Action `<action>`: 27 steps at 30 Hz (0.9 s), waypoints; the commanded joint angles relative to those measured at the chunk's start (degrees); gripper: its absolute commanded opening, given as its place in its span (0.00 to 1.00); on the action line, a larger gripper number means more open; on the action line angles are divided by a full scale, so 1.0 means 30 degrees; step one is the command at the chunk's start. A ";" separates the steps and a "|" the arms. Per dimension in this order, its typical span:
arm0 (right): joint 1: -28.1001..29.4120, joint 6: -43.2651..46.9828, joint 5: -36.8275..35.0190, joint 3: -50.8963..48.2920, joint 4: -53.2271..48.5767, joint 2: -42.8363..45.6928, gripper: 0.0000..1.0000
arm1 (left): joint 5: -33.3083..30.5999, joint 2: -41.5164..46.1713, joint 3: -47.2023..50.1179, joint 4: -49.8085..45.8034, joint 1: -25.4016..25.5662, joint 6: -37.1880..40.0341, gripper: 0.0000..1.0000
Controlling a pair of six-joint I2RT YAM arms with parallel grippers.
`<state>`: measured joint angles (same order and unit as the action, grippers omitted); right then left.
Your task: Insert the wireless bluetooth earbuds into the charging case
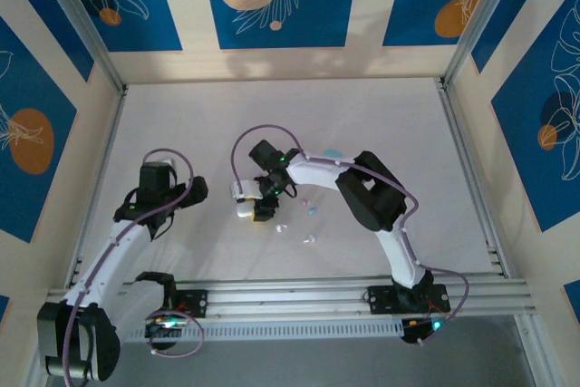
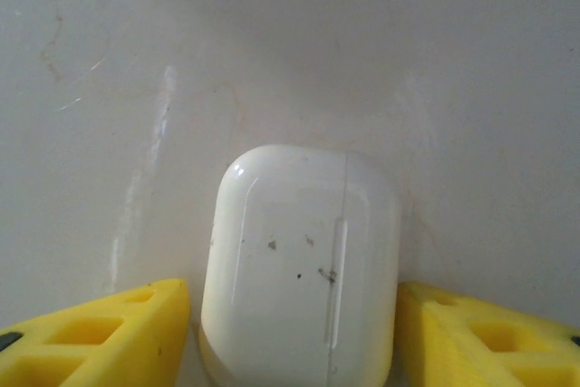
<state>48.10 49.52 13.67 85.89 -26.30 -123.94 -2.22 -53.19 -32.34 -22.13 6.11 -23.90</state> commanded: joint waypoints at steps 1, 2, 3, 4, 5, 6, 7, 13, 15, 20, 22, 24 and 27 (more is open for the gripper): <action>0.0453 -0.1245 -0.0887 -0.0578 0.1306 0.0093 0.61 | -0.0111 0.0241 -0.0289 -0.0359 -0.0264 0.0033 1.00; 0.0489 -0.1376 -0.0966 -0.0740 0.1545 0.0118 0.59 | -0.0110 0.0252 -0.0252 -0.0374 -0.0249 0.0005 1.00; 0.0541 -0.1377 -0.1079 -0.0807 0.1641 0.0122 0.56 | -0.0084 0.0244 -0.0251 -0.0388 -0.0251 -0.0031 1.00; 0.0572 -0.1378 -0.1142 -0.0864 0.1648 0.0112 0.53 | -0.0054 0.0296 -0.0238 -0.0419 -0.0250 -0.0048 1.00; 0.0594 -0.1360 -0.1151 -0.0946 0.1609 0.0151 0.51 | -0.0023 0.0275 -0.0262 -0.0443 -0.0250 -0.0060 1.00; 0.0561 -0.1350 -0.1086 -0.1008 0.1620 0.0180 0.49 | 0.0006 0.0274 -0.0237 -0.0444 -0.0249 -0.0060 1.00; 0.0551 -0.1325 -0.1043 -0.1128 0.1619 0.0295 0.46 | 0.0035 0.0283 -0.0266 -0.0470 -0.0249 -0.0060 1.00; 0.0387 -0.2180 -0.1003 -0.2736 0.3337 0.2392 0.41 | 0.1189 0.0559 -0.0361 -0.0198 -0.0264 0.0159 1.00; 0.0291 -0.2809 -0.1238 -0.3561 0.4477 0.3701 0.41 | 0.2681 0.0819 -0.0326 0.0558 -0.0250 -0.0010 1.00; -0.0505 -0.4204 -0.2450 -0.6287 0.7556 0.7936 0.41 | 0.8577 0.1029 -0.0436 0.4208 -0.0266 -0.0978 1.00; -0.0878 -0.4277 -0.2839 -0.7255 0.8279 0.9541 0.41 | 1.1451 0.0556 -0.0756 0.6181 -0.0222 -0.1622 1.00; -0.1235 -0.4318 -0.3273 -0.8006 0.8841 1.0981 0.41 | 1.3775 -0.0190 -0.1203 0.8050 -0.0098 -0.2713 0.96; -0.1602 -0.4101 -0.4174 -0.8802 0.9538 1.2817 0.41 | 1.6373 -0.1192 -0.1863 1.0406 0.0403 -0.4260 0.92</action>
<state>43.86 38.02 4.05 61.73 -2.00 -88.82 33.10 -55.24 -34.87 -2.31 6.31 -31.29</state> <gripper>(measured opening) 0.433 0.923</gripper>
